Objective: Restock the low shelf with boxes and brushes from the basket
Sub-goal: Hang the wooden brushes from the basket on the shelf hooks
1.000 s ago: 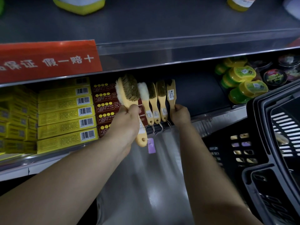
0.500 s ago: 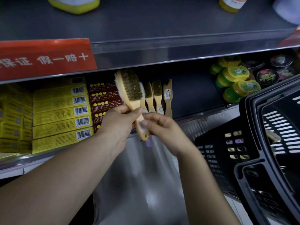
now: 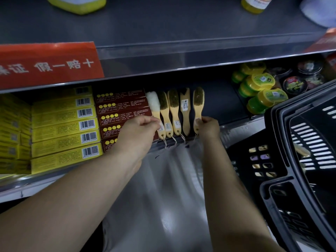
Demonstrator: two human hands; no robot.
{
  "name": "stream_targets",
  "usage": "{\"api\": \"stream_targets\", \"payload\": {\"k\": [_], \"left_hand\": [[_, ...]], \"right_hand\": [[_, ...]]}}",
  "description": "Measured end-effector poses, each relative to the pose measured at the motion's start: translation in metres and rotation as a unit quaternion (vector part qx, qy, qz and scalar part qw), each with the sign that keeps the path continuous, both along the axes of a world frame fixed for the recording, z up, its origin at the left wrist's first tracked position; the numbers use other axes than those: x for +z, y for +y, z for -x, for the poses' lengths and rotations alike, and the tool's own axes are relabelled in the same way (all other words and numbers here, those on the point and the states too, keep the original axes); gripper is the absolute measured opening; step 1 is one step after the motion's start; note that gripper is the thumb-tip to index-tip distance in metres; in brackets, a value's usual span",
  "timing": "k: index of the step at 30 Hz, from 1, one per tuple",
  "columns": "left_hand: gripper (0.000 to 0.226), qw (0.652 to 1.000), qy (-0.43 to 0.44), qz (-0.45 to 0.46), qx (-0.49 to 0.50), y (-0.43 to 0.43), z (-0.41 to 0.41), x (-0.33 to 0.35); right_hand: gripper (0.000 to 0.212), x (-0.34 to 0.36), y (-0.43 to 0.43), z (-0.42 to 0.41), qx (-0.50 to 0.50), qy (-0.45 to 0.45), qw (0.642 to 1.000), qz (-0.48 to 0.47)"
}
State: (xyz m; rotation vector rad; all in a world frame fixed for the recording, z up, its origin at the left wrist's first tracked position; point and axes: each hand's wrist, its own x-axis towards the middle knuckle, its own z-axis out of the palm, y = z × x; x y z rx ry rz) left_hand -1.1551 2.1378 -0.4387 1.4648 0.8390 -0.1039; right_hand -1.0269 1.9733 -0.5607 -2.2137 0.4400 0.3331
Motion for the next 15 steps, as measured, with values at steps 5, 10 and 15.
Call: {"api": "stream_targets", "payload": {"k": [5,10,15], "left_hand": [[0.021,1.0,0.005,0.006,0.0,0.0,0.001,0.0],[0.019,1.0,-0.004,-0.004,0.001,-0.007,0.002,0.006],[0.019,0.999,-0.04,-0.021,-0.026,-0.027,0.0,0.018]], "right_hand": [[0.023,-0.013,0.005,-0.009,0.035,0.002,0.994,0.105],[0.029,-0.017,0.004,-0.004,0.062,-0.001,0.978,0.197],[0.029,0.02,0.013,0.026,-0.017,-0.089,0.995,0.035]]}}
